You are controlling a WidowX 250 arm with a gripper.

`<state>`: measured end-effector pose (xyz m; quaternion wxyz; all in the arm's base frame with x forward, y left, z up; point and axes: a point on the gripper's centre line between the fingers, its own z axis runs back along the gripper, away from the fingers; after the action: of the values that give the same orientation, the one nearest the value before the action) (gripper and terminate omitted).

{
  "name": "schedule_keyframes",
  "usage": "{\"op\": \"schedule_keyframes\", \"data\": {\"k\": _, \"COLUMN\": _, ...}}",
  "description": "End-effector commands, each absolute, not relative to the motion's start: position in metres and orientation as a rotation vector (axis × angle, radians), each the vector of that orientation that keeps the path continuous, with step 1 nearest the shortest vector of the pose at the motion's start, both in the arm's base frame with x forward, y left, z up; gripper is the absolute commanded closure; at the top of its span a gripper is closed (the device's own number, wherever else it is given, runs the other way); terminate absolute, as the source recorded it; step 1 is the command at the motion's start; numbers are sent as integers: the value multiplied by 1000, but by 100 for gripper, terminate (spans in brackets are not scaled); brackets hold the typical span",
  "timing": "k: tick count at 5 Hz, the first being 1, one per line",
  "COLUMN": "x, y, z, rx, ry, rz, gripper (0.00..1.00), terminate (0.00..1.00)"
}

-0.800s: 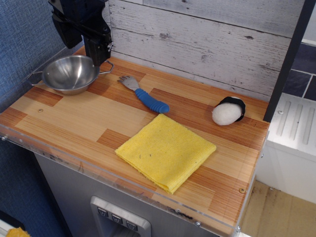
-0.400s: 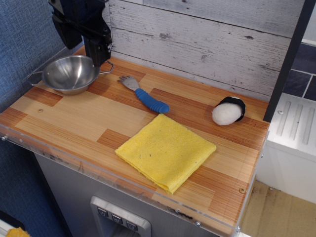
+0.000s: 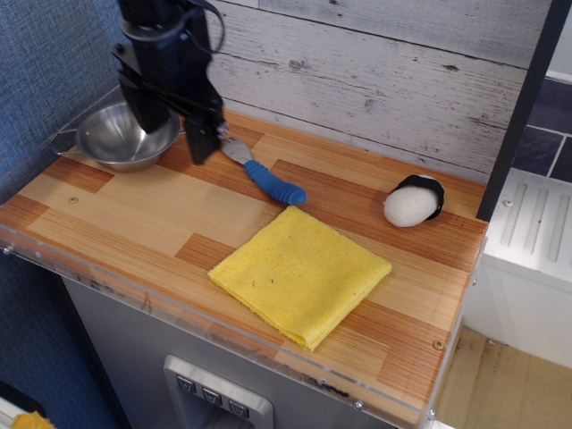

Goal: Move the yellow cloth from right corner to left corner of the table

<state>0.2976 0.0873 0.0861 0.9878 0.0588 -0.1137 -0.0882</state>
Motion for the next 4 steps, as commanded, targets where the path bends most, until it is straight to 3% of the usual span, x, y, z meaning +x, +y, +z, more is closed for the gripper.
{"op": "schedule_keyframes", "data": {"k": 1, "x": 309, "y": 28, "z": 75, "rx": 73, "ry": -236, "rz": -294, "gripper": 0, "terminate": 0}}
{"op": "schedule_keyframes", "data": {"k": 4, "x": 298, "y": -39, "z": 37, "rx": 7, "ry": -177, "rz": -464, "gripper": 0, "terminate": 0}}
